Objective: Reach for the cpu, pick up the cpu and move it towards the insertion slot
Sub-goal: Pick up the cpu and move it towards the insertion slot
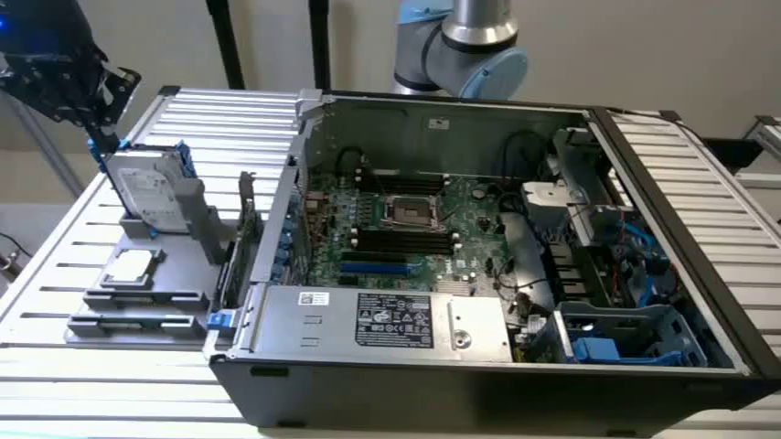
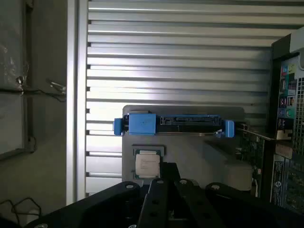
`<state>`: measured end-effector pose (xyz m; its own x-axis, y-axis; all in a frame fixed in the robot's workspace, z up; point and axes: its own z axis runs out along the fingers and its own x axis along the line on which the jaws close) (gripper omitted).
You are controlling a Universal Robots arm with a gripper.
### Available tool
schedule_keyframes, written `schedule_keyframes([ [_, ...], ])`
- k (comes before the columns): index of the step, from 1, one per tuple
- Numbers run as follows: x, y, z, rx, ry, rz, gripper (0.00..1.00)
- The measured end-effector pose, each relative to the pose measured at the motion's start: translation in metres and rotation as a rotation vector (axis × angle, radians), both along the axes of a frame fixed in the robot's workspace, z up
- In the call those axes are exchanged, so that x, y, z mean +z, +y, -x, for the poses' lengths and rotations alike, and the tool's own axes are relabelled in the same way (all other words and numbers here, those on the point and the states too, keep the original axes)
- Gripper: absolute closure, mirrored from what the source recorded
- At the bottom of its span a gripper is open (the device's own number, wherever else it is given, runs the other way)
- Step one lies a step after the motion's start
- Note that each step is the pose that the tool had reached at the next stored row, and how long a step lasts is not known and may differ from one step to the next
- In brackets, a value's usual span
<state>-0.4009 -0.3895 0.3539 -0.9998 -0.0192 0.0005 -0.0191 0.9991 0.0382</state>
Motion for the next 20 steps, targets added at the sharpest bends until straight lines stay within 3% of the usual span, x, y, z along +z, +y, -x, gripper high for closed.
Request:
schedule_keyframes([
  [14, 0.0000, -0.0005, 0.000, 0.000, 0.0002, 0.0001, 0.89],
  [16, -0.0005, -0.0037, 0.000, 0.000, 0.0001, 0.0000, 0.89],
  [20, -0.0026, -0.0147, 0.001, 0.000, 0.0003, 0.0000, 0.89],
])
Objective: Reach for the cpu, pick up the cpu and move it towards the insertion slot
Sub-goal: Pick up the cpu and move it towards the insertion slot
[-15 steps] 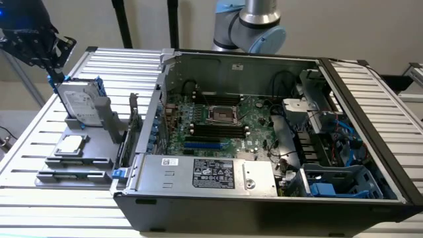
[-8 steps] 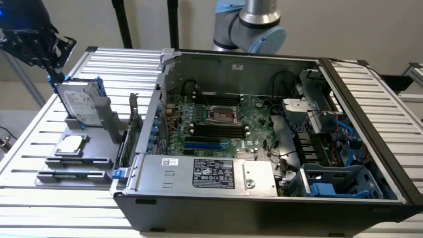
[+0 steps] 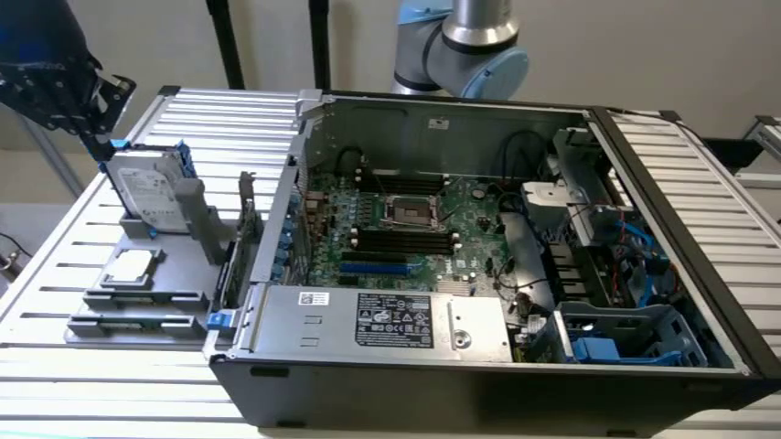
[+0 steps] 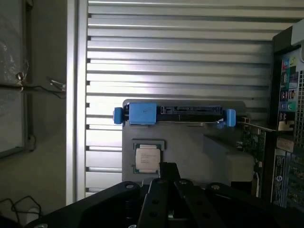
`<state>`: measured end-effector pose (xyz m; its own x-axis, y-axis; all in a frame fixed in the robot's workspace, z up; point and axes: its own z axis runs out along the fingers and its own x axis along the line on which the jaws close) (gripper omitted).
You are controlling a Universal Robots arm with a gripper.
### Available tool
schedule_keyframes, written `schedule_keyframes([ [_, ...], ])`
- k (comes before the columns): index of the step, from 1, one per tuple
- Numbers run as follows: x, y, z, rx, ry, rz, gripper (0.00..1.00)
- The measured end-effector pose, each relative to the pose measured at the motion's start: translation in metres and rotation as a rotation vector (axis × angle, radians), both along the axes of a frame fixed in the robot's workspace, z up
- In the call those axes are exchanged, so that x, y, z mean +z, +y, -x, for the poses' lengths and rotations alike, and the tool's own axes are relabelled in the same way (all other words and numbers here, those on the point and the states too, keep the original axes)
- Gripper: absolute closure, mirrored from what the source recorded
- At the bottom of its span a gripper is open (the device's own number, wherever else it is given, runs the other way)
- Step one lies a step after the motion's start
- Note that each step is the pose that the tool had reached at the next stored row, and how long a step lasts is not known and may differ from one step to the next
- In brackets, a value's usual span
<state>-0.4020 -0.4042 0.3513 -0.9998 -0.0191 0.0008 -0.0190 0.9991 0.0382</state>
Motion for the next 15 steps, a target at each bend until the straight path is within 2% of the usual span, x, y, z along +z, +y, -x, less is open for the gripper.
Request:
schedule_keyframes([
  [3, -0.0025, -0.0072, 0.002, 0.000, 0.0069, 0.0001, 0.89],
  [8, -0.0075, -0.0132, 0.008, 0.000, 0.0212, 0.0000, 0.89],
  [10, -0.0094, -0.0143, 0.011, 0.000, 0.0235, 0.0001, 0.89],
  [15, -0.0132, -0.0154, 0.023, 0.005, 0.0232, 0.0000, 0.89],
])
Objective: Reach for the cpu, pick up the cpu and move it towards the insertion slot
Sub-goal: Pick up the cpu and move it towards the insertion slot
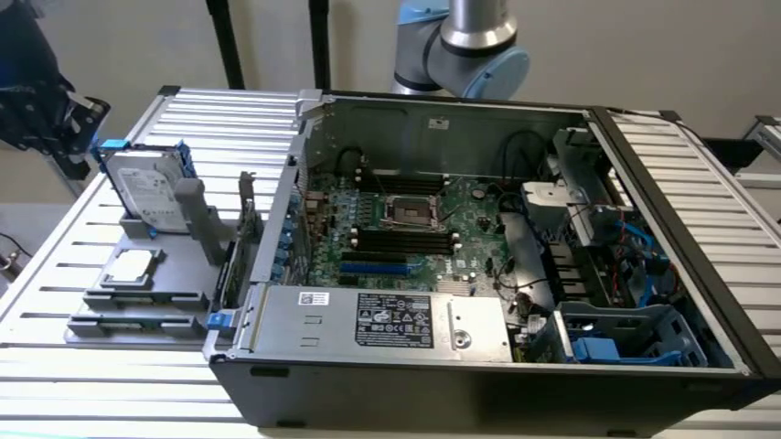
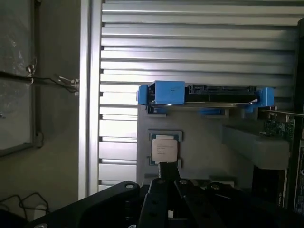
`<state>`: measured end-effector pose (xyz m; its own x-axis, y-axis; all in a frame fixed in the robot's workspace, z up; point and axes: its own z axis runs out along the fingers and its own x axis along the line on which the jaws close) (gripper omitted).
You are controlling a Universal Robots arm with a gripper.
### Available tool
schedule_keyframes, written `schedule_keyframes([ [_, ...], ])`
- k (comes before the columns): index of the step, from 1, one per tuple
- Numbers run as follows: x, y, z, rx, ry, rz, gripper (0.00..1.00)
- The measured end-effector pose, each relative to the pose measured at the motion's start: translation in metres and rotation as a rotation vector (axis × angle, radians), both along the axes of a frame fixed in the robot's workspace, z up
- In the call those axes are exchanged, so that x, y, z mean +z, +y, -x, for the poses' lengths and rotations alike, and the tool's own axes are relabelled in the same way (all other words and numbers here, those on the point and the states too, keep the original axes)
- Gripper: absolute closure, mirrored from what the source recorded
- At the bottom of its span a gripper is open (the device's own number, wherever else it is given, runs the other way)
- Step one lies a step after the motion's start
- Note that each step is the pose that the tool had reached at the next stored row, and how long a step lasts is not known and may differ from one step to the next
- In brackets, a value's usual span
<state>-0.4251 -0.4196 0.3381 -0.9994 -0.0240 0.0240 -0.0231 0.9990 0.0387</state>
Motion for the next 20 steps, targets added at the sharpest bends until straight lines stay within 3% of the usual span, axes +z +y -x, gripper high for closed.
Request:
schedule_keyframes([
  [6, -0.0004, 0.0000, 0.0020, 0.005, -0.0041, 0.0000, 0.88],
  [8, -0.0003, 0.0000, 0.0020, 0.005, -0.0041, 0.0001, 0.82],
  [10, -0.0003, 0.0000, 0.0020, 0.005, -0.0040, 0.0001, 0.70],
  [11, -0.0003, 0.0000, 0.0020, 0.005, -0.0041, 0.0001, 0.70],
  [14, -0.0005, 0.0000, 0.0020, 0.005, -0.0039, 0.0001, 0.53],
  [20, -0.0038, 0.0000, 0.0020, 0.005, -0.0041, 0.0000, 0.35],
])
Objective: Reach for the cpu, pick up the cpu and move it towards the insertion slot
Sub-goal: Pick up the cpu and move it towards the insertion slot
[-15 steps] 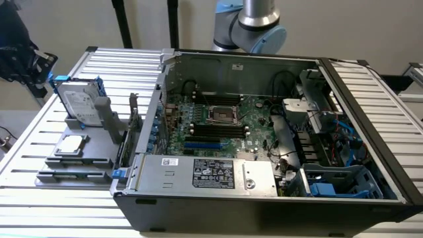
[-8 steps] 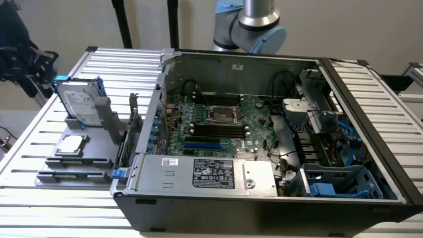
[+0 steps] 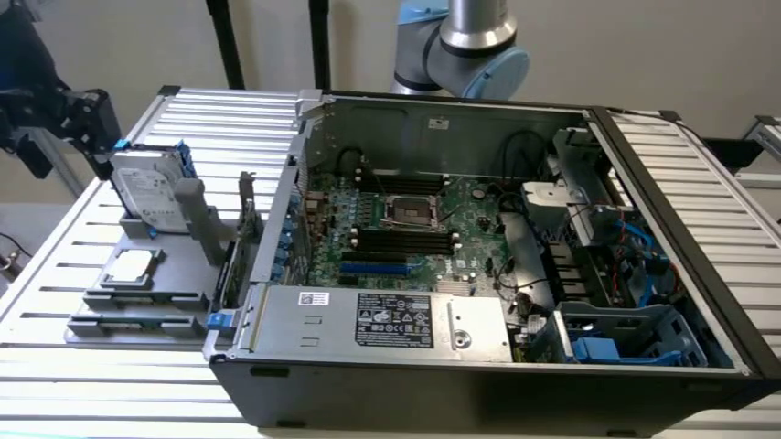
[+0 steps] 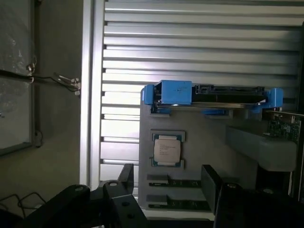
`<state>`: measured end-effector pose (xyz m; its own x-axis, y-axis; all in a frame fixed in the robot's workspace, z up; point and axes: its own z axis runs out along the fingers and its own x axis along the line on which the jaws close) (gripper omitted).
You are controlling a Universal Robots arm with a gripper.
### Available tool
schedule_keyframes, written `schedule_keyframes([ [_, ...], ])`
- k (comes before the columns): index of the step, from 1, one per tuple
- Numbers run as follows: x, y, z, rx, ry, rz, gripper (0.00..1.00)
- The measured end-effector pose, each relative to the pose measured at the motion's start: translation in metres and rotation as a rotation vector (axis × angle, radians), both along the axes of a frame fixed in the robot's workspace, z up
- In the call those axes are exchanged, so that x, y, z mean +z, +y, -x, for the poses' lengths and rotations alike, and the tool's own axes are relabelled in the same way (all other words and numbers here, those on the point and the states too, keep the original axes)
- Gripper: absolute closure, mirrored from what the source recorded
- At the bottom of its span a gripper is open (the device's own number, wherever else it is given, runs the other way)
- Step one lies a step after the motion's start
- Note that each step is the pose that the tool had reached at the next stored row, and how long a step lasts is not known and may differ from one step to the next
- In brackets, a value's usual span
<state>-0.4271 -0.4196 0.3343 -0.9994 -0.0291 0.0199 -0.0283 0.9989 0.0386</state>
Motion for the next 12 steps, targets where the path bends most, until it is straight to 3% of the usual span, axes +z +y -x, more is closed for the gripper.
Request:
schedule_keyframes([
  [1, -0.0013, 0.0000, 0.000, 0.000, 0.0001, 0.0000, 0.29],
  [12, -0.0211, -0.0033, 0.000, -0.005, -0.0009, 0.0000, 0.29],
])
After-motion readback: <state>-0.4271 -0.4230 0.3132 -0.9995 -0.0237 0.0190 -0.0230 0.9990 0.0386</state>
